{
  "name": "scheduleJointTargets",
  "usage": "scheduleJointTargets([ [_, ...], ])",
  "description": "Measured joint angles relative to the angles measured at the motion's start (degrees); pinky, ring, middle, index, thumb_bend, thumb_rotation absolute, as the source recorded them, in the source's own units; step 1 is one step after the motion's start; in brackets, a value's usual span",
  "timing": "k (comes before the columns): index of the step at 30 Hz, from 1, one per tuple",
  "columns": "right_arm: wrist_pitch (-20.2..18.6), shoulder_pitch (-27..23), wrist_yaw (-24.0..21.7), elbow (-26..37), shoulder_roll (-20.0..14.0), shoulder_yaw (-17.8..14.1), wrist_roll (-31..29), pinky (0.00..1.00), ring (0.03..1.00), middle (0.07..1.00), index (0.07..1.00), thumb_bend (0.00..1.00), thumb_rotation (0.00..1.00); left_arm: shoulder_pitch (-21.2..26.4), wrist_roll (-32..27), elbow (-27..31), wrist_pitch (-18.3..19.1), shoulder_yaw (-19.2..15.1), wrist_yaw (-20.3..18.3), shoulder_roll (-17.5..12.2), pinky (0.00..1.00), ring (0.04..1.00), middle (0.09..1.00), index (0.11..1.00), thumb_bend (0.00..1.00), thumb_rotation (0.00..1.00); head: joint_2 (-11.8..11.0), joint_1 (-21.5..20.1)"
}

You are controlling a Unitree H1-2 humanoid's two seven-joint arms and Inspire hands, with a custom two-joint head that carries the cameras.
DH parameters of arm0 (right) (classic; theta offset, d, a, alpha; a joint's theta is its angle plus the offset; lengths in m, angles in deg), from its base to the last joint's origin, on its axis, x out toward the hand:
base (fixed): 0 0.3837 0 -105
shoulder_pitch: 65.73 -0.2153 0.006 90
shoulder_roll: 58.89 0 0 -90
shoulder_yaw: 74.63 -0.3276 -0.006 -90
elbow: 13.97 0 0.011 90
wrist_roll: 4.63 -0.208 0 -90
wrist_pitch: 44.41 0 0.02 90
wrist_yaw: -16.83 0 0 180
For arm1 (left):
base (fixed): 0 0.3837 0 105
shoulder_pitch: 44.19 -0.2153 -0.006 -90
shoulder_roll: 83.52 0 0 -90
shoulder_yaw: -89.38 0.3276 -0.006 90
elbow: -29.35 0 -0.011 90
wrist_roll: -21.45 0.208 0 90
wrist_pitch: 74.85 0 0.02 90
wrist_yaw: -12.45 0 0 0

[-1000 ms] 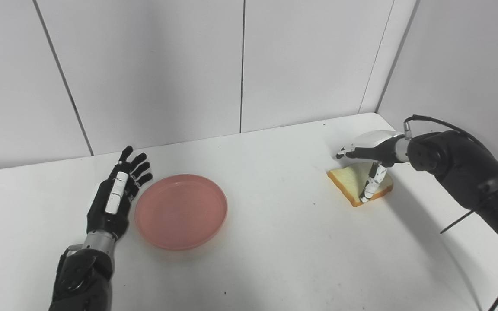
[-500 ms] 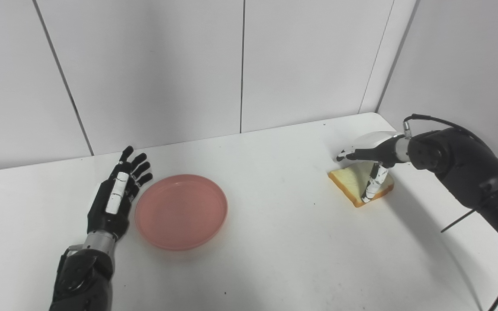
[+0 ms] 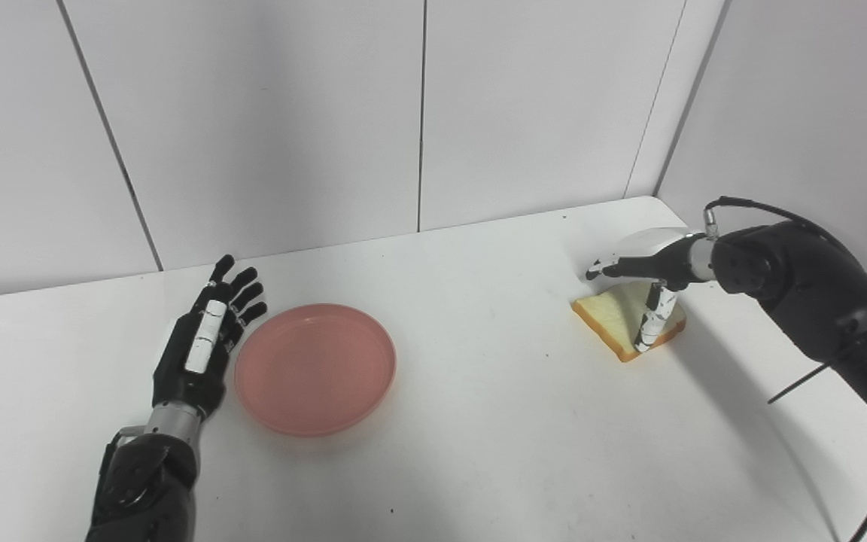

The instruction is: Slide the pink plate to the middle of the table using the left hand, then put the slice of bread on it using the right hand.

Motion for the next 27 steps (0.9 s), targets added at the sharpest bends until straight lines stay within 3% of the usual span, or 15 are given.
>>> scheduleJointTargets([
  [5,0.0,0.0,-0.1,0.0,-0.2,0.0,-0.1,0.95,0.99,0.988,0.94,1.0,0.31,0.0,0.8,0.0,0.0,0.1,0.0,0.0,0.85,0.889,0.889,0.933,0.88,0.72,0.1,0.0],
  [9,0.0,0.0,-0.6,0.0,-0.2,-0.3,-1.4,0.86,0.972,0.977,0.931,1.0,0.31,0.0,0.9,0.0,0.0,0.1,0.0,0.0,0.85,0.891,0.891,0.933,0.88,0.72,0.0,0.0],
  [13,0.1,-0.1,-0.9,-0.2,-0.3,-0.8,-2.6,0.84,0.963,0.973,0.938,1.0,0.36,0.0,1.1,-0.1,0.0,0.1,0.0,0.0,0.84,0.887,0.887,0.93,0.89,0.72,0.0,0.0],
  [23,0.2,-0.4,-1.0,-0.5,-0.9,0.7,1.2,0.98,0.994,0.988,0.937,1.0,0.37,0.0,1.9,0.0,0.0,0.1,0.0,0.0,0.84,0.892,0.891,0.936,0.88,0.72,0.3,0.3],
  [27,0.3,-0.3,-1.0,-0.5,-0.9,1.3,2.2,0.98,0.992,0.989,0.935,1.0,0.39,0.0,1.9,0.0,0.0,0.1,0.0,0.0,0.84,0.892,0.891,0.936,0.88,0.72,0.3,0.3],
])
